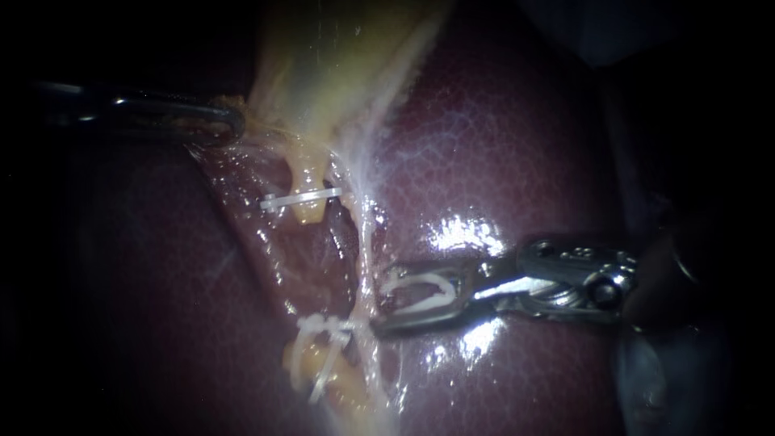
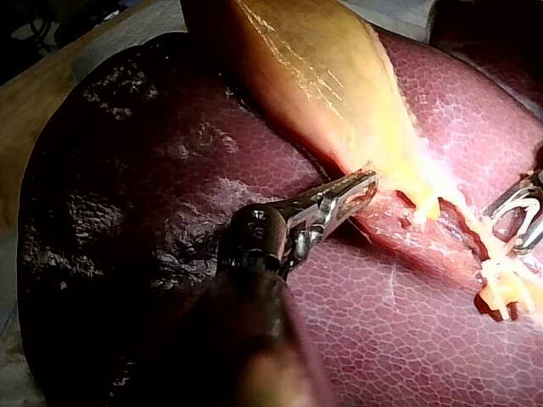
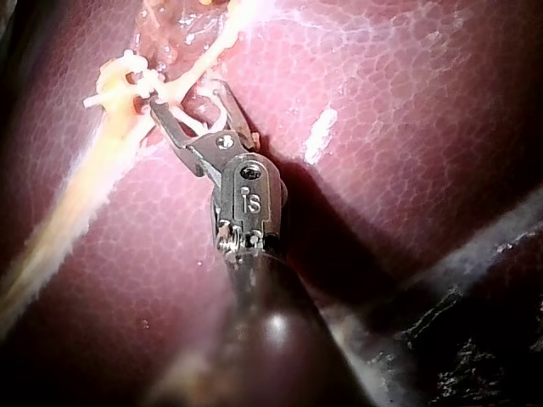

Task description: Clipping second clip right tube

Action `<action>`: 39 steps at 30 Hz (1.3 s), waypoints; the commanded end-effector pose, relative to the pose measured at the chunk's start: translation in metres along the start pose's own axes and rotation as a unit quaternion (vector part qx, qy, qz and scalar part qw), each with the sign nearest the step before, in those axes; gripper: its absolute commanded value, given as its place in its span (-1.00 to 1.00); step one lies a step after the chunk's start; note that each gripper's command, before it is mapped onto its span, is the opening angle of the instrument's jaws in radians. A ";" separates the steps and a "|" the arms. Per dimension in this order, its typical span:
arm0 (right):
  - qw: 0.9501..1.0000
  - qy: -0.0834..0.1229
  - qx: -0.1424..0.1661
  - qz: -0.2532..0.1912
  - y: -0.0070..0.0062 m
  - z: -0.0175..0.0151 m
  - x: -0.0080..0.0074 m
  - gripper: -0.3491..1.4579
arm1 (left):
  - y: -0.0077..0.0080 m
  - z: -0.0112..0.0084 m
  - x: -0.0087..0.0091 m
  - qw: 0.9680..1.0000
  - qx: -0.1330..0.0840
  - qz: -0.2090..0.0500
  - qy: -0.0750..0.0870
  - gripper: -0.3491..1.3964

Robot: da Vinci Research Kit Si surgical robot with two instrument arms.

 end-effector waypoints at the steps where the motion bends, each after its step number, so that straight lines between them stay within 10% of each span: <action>1: 1.000 0.011 0.010 0.009 0.0000 0.0003 0.0000 -0.07 | 0.0000 0.0000 0.0000 1.000 0.001 0.000 0.000 -1.00; 12: 0.986 0.092 0.115 0.075 -0.0003 0.0028 0.0012 -0.07 | 0.0000 0.0001 0.0001 1.000 0.001 0.000 0.000 -1.00; 21: 0.970 0.116 0.189 0.104 -0.0040 0.0021 0.0032 -0.08 | 0.0000 0.0001 0.0001 1.000 0.001 0.000 0.000 -1.00; 39: 0.967 0.120 0.194 0.115 -0.0045 0.0005 0.0042 -0.38 | 0.0000 0.0001 0.0001 1.000 0.001 0.000 0.000 -1.00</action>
